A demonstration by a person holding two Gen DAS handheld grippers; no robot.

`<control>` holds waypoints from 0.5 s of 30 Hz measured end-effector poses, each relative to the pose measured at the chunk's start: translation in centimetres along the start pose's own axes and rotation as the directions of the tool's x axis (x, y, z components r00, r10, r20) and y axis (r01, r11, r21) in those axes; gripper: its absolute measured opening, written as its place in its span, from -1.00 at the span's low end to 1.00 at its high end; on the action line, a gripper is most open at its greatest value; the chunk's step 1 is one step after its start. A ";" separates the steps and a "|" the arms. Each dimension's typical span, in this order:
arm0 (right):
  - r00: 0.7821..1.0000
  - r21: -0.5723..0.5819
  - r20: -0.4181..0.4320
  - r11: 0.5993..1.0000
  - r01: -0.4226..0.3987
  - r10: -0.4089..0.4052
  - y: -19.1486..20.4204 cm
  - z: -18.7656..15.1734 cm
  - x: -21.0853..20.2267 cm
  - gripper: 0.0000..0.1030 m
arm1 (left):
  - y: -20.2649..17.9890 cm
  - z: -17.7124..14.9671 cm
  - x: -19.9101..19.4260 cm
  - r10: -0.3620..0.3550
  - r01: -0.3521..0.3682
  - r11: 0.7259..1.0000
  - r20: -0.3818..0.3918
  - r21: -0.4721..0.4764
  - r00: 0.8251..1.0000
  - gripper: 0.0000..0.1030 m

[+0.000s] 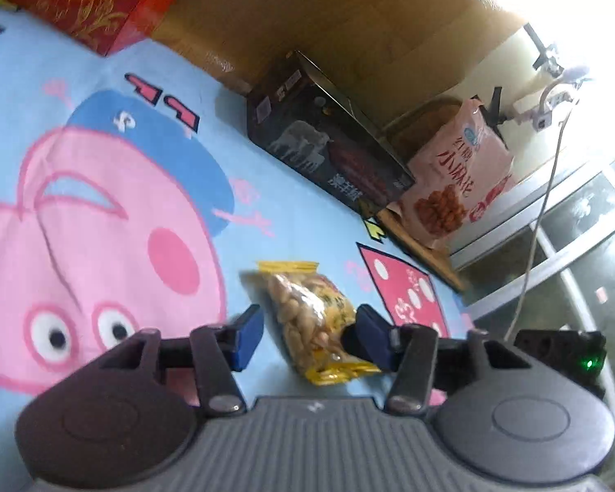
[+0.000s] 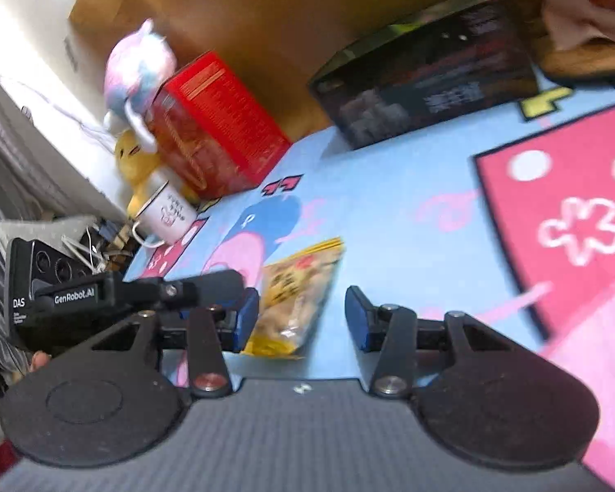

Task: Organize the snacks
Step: 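Grasp the yellow peanut bag with the left gripper and lift it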

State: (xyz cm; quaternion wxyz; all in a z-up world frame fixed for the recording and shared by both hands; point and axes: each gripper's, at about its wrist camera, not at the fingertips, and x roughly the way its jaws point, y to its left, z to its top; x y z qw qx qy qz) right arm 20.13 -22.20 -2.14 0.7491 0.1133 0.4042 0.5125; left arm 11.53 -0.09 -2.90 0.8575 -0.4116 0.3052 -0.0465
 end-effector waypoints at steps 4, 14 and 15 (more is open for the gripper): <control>0.999 0.001 0.012 0.999 0.035 -0.035 1.0 -0.4 0.2 -0.46 | -0.1 -0.8 0.2 -0.024 0.024 0.999 -0.004 -0.022 1.000 -0.23; 0.997 -0.110 0.035 0.991 0.079 -0.075 3.3 -6.3 -6.3 -0.43 | -4.8 -5.3 0.4 -0.056 0.073 0.983 -0.103 0.167 0.993 -0.20; 0.998 -0.127 0.023 0.990 0.067 -0.065 3.9 -7.2 -6.5 -0.40 | -5.2 -5.3 0.7 -0.038 0.057 0.980 -0.102 0.189 0.994 -0.21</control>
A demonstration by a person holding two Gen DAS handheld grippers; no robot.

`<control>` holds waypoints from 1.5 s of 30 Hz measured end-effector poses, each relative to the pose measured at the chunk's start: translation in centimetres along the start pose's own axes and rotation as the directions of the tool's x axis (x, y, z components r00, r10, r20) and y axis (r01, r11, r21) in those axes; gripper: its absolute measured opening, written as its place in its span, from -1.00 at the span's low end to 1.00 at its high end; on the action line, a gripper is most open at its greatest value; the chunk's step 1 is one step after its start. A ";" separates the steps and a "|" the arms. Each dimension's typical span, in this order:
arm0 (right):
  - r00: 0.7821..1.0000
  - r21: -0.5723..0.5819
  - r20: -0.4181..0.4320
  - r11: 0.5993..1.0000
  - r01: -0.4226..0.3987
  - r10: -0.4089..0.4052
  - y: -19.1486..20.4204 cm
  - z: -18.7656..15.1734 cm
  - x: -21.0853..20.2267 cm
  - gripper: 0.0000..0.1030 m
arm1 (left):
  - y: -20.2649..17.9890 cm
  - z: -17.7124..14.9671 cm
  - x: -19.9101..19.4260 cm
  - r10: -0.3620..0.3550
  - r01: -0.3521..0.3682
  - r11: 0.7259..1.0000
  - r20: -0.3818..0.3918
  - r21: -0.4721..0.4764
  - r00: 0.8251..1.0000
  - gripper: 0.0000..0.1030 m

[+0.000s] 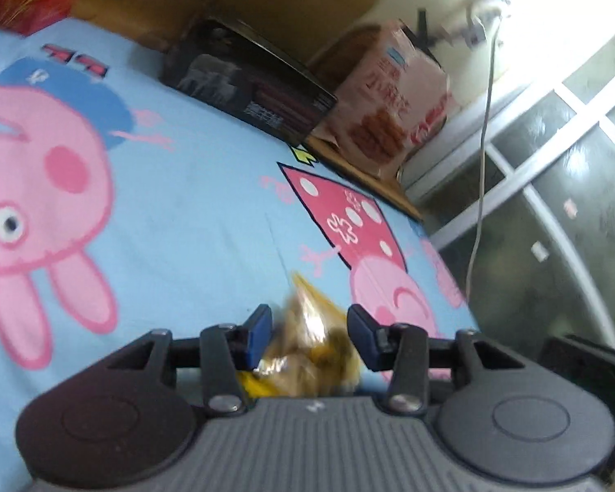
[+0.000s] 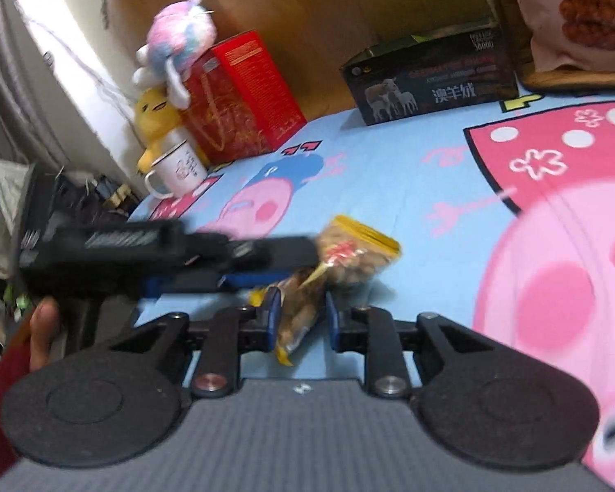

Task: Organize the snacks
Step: 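Grasp the yellow peanut bag with the left gripper and lift it, then drop the yellow peanut bag into the dark tin from the left gripper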

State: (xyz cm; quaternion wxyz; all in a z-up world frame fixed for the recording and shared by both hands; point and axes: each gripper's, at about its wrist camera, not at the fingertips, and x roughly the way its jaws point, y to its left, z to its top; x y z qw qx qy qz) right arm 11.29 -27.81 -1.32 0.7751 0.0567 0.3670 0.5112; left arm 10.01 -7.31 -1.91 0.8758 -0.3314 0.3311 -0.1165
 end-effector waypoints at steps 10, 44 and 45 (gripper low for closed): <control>0.995 -0.176 0.104 0.984 0.018 0.000 0.7 -0.8 -5.1 0.02 | 0.3 0.6 -6.4 -0.002 0.005 1.000 0.113 -0.026 0.994 -0.10; 0.941 -0.327 0.270 0.900 0.288 -0.203 -5.0 20.2 7.0 -0.42 | 0.2 21.9 3.4 0.064 -0.082 0.992 0.177 0.098 0.982 -0.34; 0.942 -0.314 0.262 0.904 0.289 -0.210 -5.9 21.3 8.4 -0.42 | 0.8 22.8 4.5 0.081 -0.100 0.990 0.184 0.095 0.979 -0.34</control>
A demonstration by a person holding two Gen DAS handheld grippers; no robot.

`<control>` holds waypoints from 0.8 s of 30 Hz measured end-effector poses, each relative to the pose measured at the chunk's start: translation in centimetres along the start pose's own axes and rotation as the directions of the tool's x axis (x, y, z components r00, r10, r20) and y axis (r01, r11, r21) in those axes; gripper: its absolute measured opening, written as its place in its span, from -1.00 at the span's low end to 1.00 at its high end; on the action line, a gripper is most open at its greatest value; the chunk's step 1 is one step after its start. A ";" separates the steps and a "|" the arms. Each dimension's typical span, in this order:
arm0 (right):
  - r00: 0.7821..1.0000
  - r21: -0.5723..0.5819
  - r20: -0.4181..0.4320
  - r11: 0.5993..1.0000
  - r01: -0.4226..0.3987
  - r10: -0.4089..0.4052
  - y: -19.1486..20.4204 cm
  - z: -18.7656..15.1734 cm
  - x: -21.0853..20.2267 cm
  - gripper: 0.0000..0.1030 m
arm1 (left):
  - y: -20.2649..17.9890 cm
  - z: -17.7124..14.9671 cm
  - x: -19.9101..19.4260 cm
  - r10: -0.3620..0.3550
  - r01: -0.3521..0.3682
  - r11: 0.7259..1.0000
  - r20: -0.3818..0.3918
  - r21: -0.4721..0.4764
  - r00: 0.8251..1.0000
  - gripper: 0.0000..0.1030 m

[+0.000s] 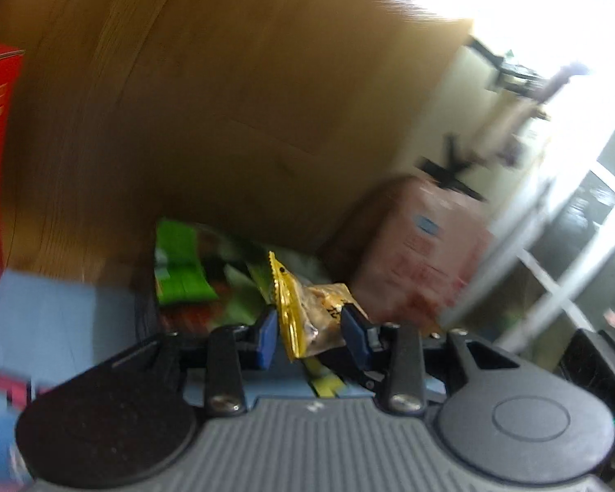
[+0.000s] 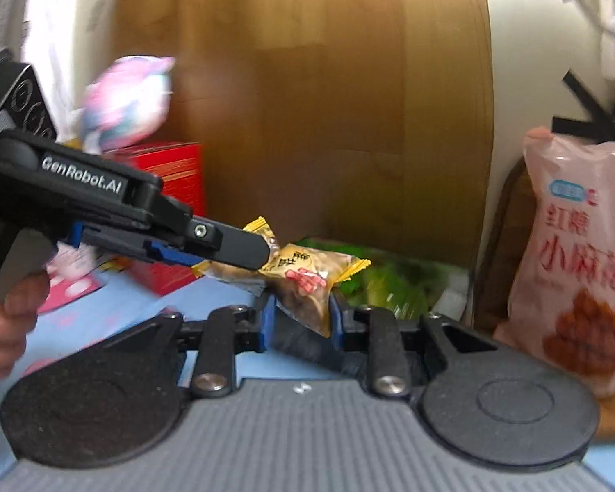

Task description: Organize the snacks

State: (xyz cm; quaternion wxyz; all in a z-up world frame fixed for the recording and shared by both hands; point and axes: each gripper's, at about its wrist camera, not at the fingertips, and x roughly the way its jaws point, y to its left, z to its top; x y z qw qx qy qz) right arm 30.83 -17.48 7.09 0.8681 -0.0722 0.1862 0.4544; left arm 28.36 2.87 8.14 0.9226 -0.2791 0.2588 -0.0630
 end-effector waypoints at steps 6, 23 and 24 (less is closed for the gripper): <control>0.997 0.079 -0.073 0.997 0.027 -0.021 -3.2 -0.6 8.1 -0.35 | 3.2 1.3 6.3 0.131 -0.131 0.991 -0.017 -0.028 0.991 -0.34; 0.988 0.289 0.102 0.954 0.082 -0.116 1.7 -10.7 -11.4 0.84 | -5.2 -12.8 -8.4 0.314 -0.346 0.927 0.207 0.144 0.927 0.20; 0.988 0.310 0.097 0.947 0.088 -0.123 2.2 -11.5 -12.4 0.88 | -5.5 -14.1 -9.2 0.342 -0.374 0.916 0.206 0.146 0.917 0.39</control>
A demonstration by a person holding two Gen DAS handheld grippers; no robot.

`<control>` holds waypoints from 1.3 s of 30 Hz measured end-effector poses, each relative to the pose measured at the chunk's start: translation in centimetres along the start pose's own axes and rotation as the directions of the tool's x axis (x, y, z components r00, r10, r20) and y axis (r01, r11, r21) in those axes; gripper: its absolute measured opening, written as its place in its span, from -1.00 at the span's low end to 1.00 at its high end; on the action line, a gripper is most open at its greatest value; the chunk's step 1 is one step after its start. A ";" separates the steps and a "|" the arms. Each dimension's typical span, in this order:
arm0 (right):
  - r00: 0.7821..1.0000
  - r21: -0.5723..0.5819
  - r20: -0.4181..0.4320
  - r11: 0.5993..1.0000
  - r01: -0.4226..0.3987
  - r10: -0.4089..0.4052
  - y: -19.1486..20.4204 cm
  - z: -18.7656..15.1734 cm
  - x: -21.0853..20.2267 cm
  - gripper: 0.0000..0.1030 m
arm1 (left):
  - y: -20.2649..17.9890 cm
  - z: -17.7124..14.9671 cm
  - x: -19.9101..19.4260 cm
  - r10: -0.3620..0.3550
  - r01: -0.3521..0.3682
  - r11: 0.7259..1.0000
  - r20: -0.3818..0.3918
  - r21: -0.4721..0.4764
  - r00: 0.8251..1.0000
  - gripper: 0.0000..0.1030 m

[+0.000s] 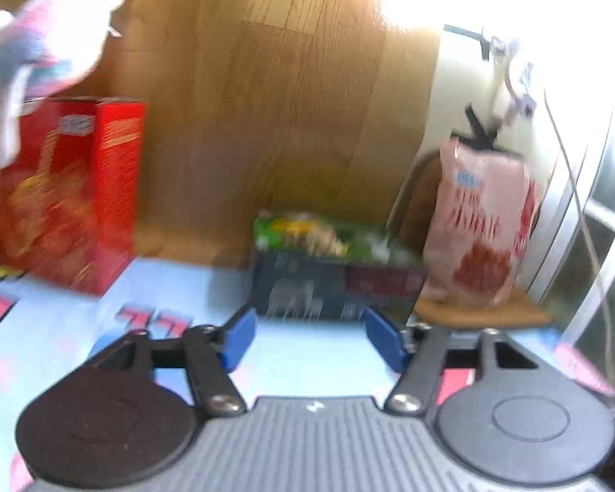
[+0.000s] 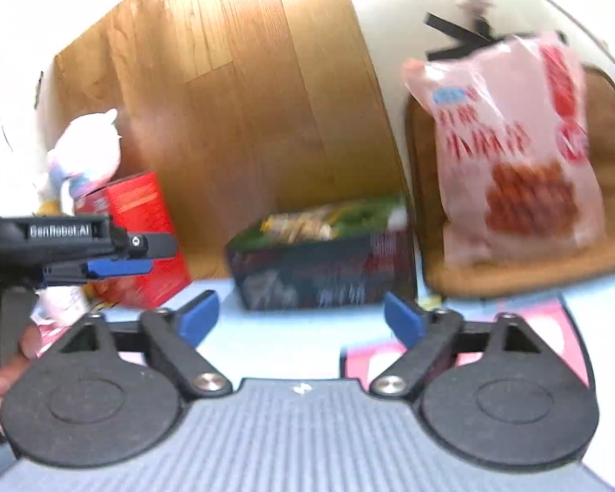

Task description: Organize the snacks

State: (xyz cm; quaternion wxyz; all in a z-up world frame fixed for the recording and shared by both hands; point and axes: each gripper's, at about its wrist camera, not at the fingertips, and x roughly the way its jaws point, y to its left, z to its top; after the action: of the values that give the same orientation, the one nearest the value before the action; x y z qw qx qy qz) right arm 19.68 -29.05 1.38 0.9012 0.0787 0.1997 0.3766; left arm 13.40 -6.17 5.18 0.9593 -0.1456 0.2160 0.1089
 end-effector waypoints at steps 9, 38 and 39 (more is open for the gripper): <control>0.994 0.045 -0.094 0.997 0.061 -0.056 2.1 -5.0 -5.0 1.00 | -2.0 -6.8 -6.1 0.136 -0.135 0.991 -0.044 0.019 0.990 0.99; 0.976 0.025 0.004 0.976 0.217 -0.217 1.1 -6.0 -6.3 1.00 | -4.6 -10.0 -4.7 0.325 -0.303 0.931 -0.084 0.204 0.942 1.00; 0.970 0.007 0.020 0.970 0.243 -0.243 1.0 -6.1 -6.0 1.00 | -4.5 -10.1 -4.3 0.327 -0.306 0.930 -0.084 0.203 0.941 1.00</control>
State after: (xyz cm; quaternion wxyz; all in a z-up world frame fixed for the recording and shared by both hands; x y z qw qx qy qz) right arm 12.67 -32.70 -2.02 0.9423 0.0596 0.1991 0.2624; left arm 6.96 -14.32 -0.60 0.9243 -0.0240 0.3014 0.2328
